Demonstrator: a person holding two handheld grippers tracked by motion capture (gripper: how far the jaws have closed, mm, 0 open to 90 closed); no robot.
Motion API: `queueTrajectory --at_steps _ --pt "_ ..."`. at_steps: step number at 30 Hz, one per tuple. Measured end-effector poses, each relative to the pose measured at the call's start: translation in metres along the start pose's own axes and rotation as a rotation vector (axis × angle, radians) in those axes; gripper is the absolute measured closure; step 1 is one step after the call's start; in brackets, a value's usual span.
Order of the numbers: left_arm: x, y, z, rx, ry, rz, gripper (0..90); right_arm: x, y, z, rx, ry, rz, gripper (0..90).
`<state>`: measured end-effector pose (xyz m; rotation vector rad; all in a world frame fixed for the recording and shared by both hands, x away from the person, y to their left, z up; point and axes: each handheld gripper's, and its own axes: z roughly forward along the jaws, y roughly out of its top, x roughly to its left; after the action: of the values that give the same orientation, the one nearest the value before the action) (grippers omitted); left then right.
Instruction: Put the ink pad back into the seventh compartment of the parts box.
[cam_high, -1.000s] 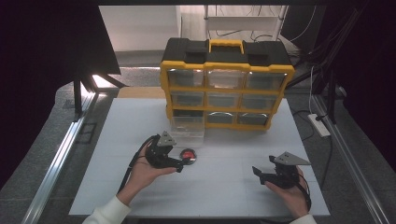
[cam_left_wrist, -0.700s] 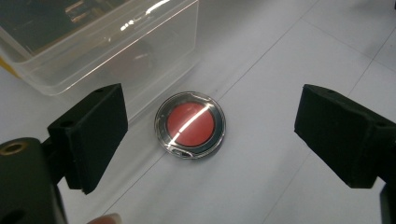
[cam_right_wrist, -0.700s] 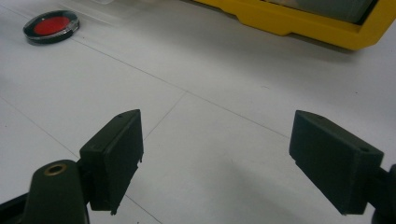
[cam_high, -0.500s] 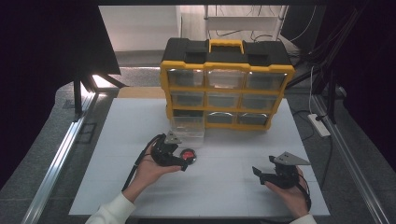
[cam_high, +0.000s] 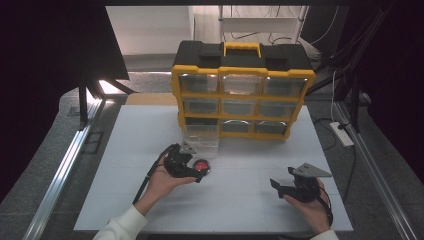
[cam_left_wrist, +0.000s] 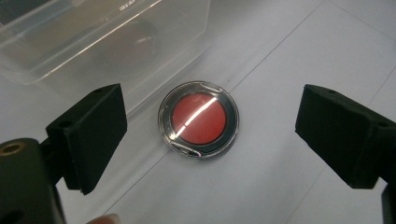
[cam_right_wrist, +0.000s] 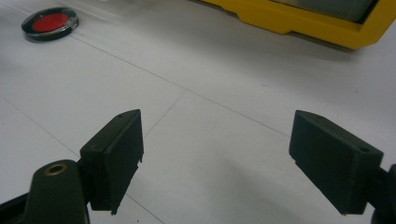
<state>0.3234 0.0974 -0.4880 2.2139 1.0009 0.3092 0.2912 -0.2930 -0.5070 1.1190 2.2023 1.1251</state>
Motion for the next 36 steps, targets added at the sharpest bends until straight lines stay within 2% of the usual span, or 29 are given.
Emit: queueTrajectory --at_steps 24,36 --pt "0.0 0.0 0.031 0.084 0.0 -0.007 7.8 0.0 0.0 0.001 0.005 0.0 0.001 18.7" --pt "0.0 -0.001 0.045 0.117 0.013 -0.021 6.9 0.0 0.0 0.0 0.005 -0.001 0.0 18.7"
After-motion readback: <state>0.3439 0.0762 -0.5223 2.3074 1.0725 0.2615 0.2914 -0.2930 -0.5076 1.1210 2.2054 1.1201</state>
